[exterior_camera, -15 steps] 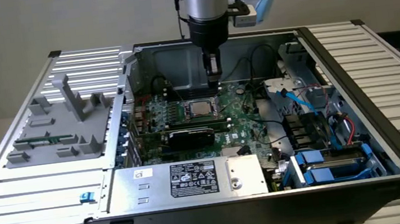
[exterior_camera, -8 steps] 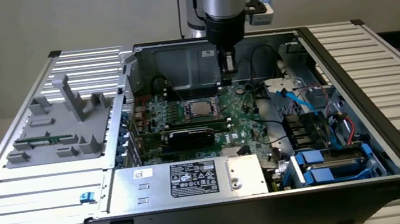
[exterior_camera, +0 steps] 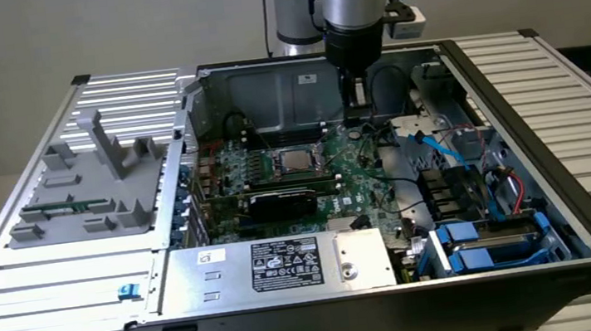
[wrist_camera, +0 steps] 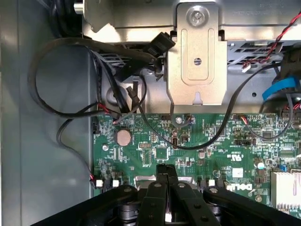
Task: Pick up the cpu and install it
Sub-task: 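Close the cpu cover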
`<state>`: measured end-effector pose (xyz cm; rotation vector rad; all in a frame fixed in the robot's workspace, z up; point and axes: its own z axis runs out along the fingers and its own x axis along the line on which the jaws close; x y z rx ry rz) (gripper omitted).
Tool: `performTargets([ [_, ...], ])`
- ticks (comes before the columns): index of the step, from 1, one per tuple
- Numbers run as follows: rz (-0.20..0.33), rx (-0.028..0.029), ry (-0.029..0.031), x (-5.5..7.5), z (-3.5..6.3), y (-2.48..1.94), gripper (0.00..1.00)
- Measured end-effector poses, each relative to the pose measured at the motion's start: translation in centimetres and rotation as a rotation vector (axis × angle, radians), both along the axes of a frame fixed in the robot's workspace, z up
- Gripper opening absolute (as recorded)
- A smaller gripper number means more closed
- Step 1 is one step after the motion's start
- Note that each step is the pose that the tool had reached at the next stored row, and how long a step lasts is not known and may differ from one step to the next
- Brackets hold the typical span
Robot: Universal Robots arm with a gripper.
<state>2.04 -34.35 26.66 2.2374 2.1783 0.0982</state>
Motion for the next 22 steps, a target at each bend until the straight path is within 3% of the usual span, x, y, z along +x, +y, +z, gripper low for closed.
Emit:
performTargets([
  [4, 0.0, -0.0001, 0.0001, 1.1, -0.52, 0.0, 0.11],
  [8, 0.0, 0.0017, 0.0001, 1.3, -1.2, 0.0, 0.11],
  [11, 0.0, 0.0068, 0.0038, 1.3, -1.63, 0.0, 0.11],
  [14, 0.0, 0.017, 0.0127, 1.3, -1.85, -0.01, 0.11],
  [17, 0.0, 0.0324, 0.0258, 1.3, -2.01, 0.0, 0.11],
  [19, 0.0, 0.0394, 0.0397, 1.3, -2.09, -0.01, 0.11],
  [20, 0.0, 0.0415, 0.0511, 1.3, -2.12, -0.01, 0.11],
  [22, -0.001, 0.0447, 0.0848, 1.3, -2.12, -0.03, 0.11],
])
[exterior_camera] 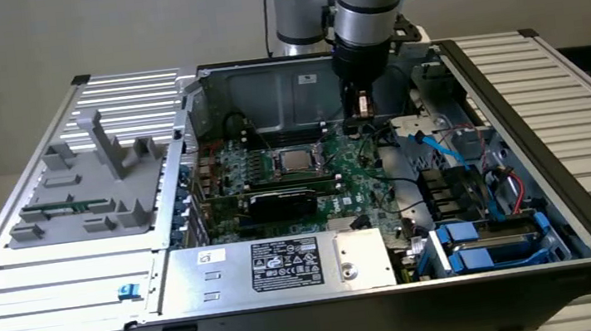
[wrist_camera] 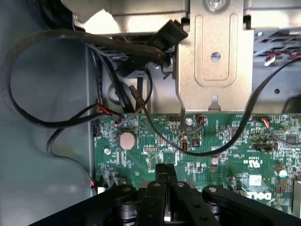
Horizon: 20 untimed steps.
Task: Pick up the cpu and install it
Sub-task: 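Close the cpu cover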
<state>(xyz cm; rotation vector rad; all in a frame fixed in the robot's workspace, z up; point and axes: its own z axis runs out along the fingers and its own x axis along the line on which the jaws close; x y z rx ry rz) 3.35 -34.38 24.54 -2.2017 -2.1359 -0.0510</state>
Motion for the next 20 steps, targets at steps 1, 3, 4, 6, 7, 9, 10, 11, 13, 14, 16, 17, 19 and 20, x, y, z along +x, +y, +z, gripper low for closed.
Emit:
performTargets([
  [1, 0.0, 0.0011, 0.0198, 0.0, 0.0, 0.0, 0.11],
  [3, 0.0, 0.0035, 0.0558, 0.0, 0.0, -0.01, 0.11],
  [4, 0.0, 0.0046, 0.0719, 0.0, 0.0, -0.02, 0.11],
  [6, 0.0, 0.0059, 0.089, -0.2, 0.04, -0.02, 0.11],
  [7, 0.0, 0.0063, 0.0944, -0.3, 0.06, -0.03, 0.11],
  [9, 0.0, 0.0068, 0.1018, -0.7, 0.07, -0.03, 0.11],
  [10, 0.0, 0.0069, 0.1026, -1.0, 0.07, -0.03, 0.11],
  [11, 0.0, 0.007, 0.1027, -1.4, 0.07, -0.03, 0.11],
  [13, 0.0, 0.0071, 0.1027, -2.2, 0.07, -0.03, 0.11],
  [14, 0.0, 0.0072, 0.1026, -2.6, 0.07, -0.03, 0.11],
  [16, 0.0, 0.0071, 0.1026, -3.4, 0.07, -0.03, 0.11],
  [17, 0.0, 0.007, 0.1027, -3.8, 0.07, -0.04, 0.11],
  [19, 0.0, 0.0067, 0.1028, -4.4, 0.07, -0.05, 0.11],
  [20, 0.0, 0.0069, 0.1028, -4.7, 0.06, -0.07, 0.11],
])
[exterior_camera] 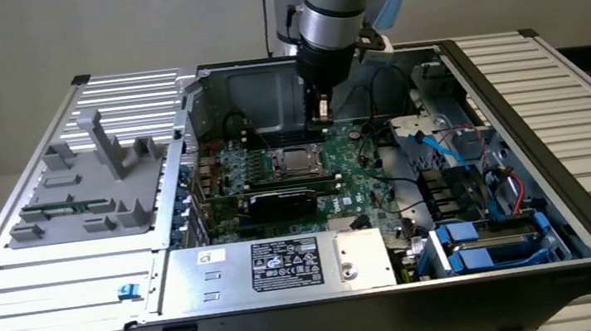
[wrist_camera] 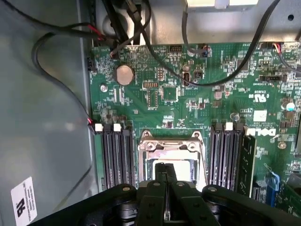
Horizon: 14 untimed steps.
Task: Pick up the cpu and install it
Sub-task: 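Close the cpu cover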
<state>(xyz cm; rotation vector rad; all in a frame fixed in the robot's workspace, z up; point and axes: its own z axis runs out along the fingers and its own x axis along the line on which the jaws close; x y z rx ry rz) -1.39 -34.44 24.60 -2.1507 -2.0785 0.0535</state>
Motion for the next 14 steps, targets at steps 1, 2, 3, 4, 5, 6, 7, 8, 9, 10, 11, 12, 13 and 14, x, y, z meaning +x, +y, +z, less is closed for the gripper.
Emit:
performTargets([
  [1, 0.0, 0.0001, -0.0001, -0.3, -0.02, 0.0, 0.11],
  [2, 0.0, 0.0003, -0.0002, -0.6, -0.05, 0.01, 0.11],
  [3, 0.0, 0.0002, -0.0001, -1.0, -0.08, 0.0, 0.11],
  [4, 0.0, 0.0001, -0.0001, -1.4, -0.13, 0.0, 0.11],
  [5, 0.0, 0.0001, -0.0003, -1.7, -0.2, 0.0, 0.11],
  [6, 0.0, -0.0002, -0.0007, -2.0, -0.29, -0.01, 0.11],
  [7, 0.0, -0.0009, -0.0014, -2.4, -0.39, -0.01, 0.11],
  [8, 0.0, -0.0014, -0.0022, -2.7, -0.49, -0.01, 0.11],
  [9, 0.0, -0.002, -0.003, -3.0, -0.59, -0.01, 0.11],
  [10, 0.0, -0.0026, -0.0038, -3.3, -0.69, -0.01, 0.11],
  [11, 0.0, -0.0029, -0.0043, -3.6, -0.78, -0.03, 0.11],
  [12, 0.0, -0.0031, -0.0046, -3.8, -0.87, -0.05, 0.11],
  [13, 0.0, -0.0035, -0.0046, -3.9, -0.97, -0.07, 0.11],
  [14, 0.0, -0.0045, -0.0048, -4.1, -1.06, -0.08, 0.11],
])
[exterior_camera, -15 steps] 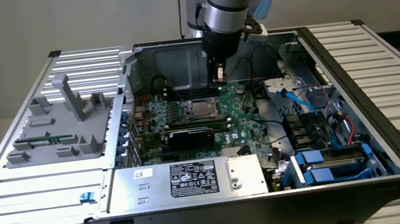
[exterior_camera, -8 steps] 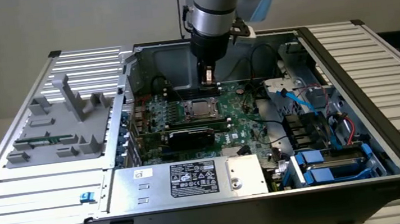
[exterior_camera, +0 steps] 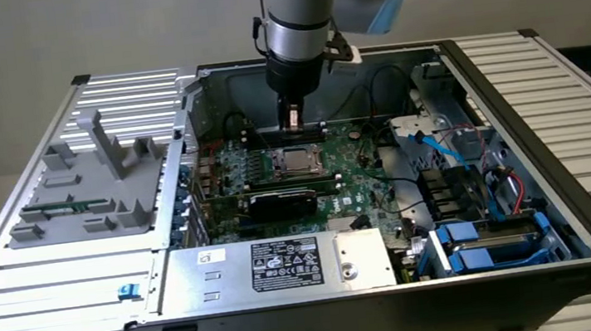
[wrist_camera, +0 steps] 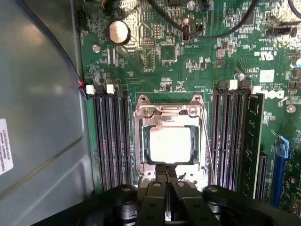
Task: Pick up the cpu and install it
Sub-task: 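Close the cpu cover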
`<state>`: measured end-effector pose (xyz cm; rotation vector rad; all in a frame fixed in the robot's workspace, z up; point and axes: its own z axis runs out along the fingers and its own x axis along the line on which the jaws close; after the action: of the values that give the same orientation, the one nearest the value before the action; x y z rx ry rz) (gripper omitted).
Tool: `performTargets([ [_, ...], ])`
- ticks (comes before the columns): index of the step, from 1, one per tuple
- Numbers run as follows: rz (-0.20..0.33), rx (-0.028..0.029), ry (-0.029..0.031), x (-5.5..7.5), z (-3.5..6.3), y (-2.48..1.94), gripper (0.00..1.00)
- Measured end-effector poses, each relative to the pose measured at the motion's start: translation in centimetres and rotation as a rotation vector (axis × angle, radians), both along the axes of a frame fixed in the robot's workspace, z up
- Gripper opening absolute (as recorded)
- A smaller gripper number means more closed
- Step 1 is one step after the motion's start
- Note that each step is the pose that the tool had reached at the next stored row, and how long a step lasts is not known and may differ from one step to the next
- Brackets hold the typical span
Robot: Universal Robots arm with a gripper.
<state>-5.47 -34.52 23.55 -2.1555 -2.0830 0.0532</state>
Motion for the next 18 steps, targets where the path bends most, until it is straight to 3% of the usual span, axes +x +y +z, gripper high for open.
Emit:
performTargets([
  [6, 0.0, -0.012, -0.0103, -1.2, -0.4, -0.01, 0.11],
  [10, 0.0, -0.024, -0.0277, -1.7, -0.59, 0.0, 0.11],
  [13, 0.0, -0.0297, -0.0399, -2.1, -0.78, -0.01, 0.11],
  [18, 0.0, -0.0335, -0.0508, -2.3, -1.29, -0.01, 0.11],
])
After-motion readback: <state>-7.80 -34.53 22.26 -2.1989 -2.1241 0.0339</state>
